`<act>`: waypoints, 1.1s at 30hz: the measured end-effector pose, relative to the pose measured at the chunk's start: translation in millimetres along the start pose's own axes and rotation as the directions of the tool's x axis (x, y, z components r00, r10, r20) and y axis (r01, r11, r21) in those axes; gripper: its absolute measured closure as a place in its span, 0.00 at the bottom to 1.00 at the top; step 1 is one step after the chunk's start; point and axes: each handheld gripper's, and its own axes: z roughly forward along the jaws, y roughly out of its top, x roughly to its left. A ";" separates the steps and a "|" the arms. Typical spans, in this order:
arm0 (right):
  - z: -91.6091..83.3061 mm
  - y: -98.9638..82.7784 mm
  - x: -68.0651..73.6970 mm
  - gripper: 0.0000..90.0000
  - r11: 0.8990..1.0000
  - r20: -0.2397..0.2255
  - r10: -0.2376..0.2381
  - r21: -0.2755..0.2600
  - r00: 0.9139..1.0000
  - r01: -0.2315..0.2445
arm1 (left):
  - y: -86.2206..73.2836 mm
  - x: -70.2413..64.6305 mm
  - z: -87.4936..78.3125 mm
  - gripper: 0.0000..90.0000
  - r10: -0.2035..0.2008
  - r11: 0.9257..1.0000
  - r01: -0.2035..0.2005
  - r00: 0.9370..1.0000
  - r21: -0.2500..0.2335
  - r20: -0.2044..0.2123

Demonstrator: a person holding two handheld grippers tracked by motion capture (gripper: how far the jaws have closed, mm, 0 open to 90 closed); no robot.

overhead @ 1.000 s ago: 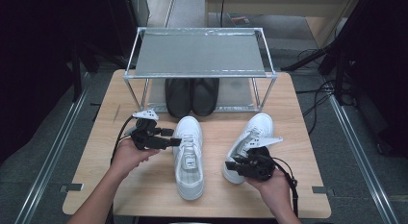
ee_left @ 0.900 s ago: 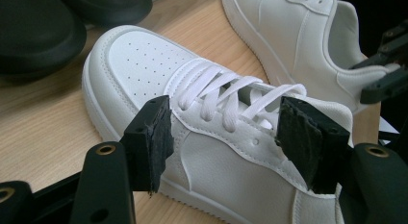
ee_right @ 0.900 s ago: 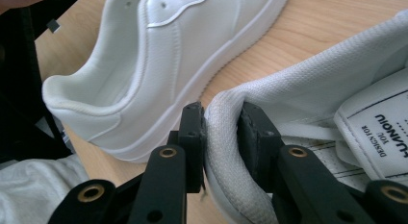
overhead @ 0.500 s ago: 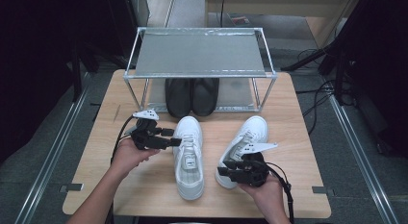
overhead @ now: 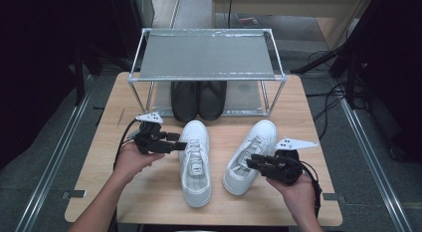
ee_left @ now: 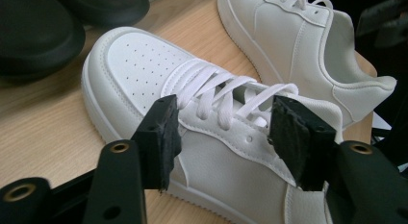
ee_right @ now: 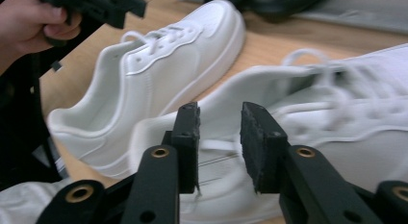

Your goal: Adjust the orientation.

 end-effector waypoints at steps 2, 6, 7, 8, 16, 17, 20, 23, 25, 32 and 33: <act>-4.6 1.2 -7.7 0.79 1.000 0.025 -0.001 -0.010 1.000 0.001 | -0.4 1.2 0.2 0.52 -0.004 1.000 0.004 1.000 0.006 -0.006; -11.7 1.1 -24.5 0.88 1.000 0.071 0.024 -0.007 0.997 -0.023 | -0.4 2.9 -2.0 0.58 -0.032 0.999 0.032 0.999 -0.013 0.025; -13.3 1.0 -29.5 0.92 1.000 0.087 0.026 -0.003 0.996 -0.025 | -0.4 3.1 -2.6 0.64 -0.028 1.000 0.028 0.999 -0.014 0.023; -14.1 1.2 -32.4 0.94 1.000 0.094 0.029 0.000 0.995 -0.029 | -0.5 3.5 -3.1 0.66 -0.025 1.000 0.026 0.999 -0.014 0.026; -14.4 2.4 -71.3 1.00 0.994 0.165 0.106 -0.028 0.981 -0.102 | -3.1 7.1 -3.9 0.86 -0.046 0.999 0.046 0.999 -0.005 -0.009; -13.6 3.0 -75.0 1.00 0.994 0.170 0.112 -0.028 0.979 -0.109 | -3.6 7.3 -4.0 0.87 -0.043 0.999 0.043 0.999 -0.001 -0.013; -9.0 5.8 -81.6 1.00 0.995 0.189 0.101 -0.020 0.977 -0.099 | -5.7 7.6 -4.0 0.94 -0.040 0.999 0.040 0.999 0.000 -0.023; -3.8 7.4 -90.3 1.00 0.994 0.213 0.112 -0.009 0.971 -0.113 | -8.0 7.8 -1.4 0.96 -0.040 0.999 0.041 0.999 0.016 -0.034; -0.8 7.6 -97.5 1.00 0.993 0.231 0.116 -0.002 0.966 -0.119 | -10.0 8.3 0.6 0.96 -0.048 0.999 0.049 0.998 0.010 -0.044; 8.6 10.8 -114.0 1.00 0.992 0.277 0.114 0.027 0.954 -0.126 | -17.1 12.9 2.7 0.96 -0.068 0.997 0.069 0.996 0.018 -0.063; 11.4 11.1 -113.6 1.00 0.991 0.268 0.113 0.038 0.957 -0.128 | -18.2 13.5 3.5 0.96 -0.073 0.997 0.074 0.995 0.019 -0.069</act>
